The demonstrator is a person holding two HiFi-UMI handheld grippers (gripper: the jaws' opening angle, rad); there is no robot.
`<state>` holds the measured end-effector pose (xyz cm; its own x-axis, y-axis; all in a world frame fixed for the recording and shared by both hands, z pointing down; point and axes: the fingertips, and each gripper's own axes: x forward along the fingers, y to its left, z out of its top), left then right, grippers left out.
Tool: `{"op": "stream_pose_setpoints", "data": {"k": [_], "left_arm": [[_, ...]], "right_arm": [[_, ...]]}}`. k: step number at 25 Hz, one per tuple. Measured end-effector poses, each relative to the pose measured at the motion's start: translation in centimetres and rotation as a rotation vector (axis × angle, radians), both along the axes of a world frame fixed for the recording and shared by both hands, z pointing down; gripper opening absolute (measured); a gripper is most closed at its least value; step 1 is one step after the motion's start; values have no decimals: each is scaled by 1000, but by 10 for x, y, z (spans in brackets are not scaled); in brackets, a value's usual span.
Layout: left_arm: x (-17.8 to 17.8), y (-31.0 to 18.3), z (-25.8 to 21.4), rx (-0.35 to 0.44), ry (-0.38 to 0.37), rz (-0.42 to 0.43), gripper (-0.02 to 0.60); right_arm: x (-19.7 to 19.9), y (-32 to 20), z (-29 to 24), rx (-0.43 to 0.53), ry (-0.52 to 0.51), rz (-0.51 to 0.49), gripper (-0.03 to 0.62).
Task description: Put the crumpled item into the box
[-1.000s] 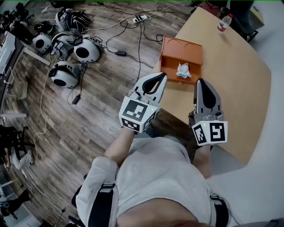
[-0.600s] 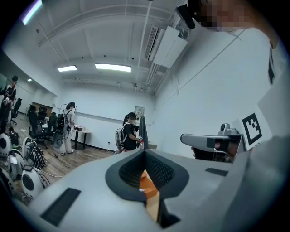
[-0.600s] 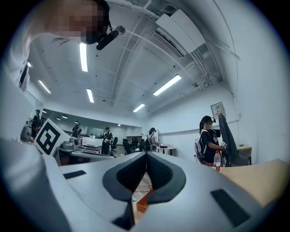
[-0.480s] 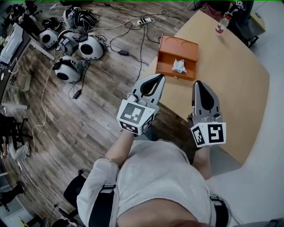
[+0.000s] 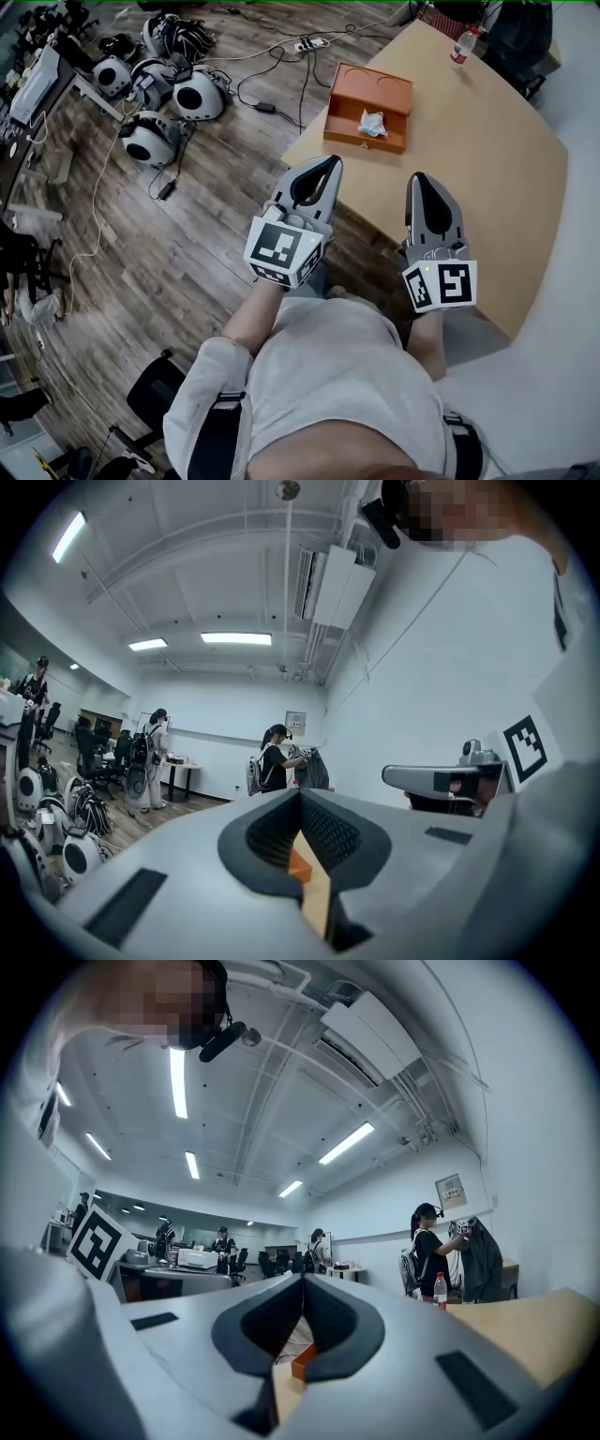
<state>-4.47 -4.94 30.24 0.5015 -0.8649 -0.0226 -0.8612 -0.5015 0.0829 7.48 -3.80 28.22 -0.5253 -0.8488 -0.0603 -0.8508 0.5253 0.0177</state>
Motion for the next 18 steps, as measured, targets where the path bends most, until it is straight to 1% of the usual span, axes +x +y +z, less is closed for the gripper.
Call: {"op": "stream_pose_setpoints", "data": {"k": [7,10,18], "left_arm": [[-1,27,-5,20,33,-64,14],[-3,38,-4,33,32,-91,14],[5,59,-5,71,2,-93,14]], "right_arm": [[13,26,4,-5,-8,-9,11],[18,35,7,-8,-12,-11,11],[22,50,13,-20,-12,-13,11]]}}
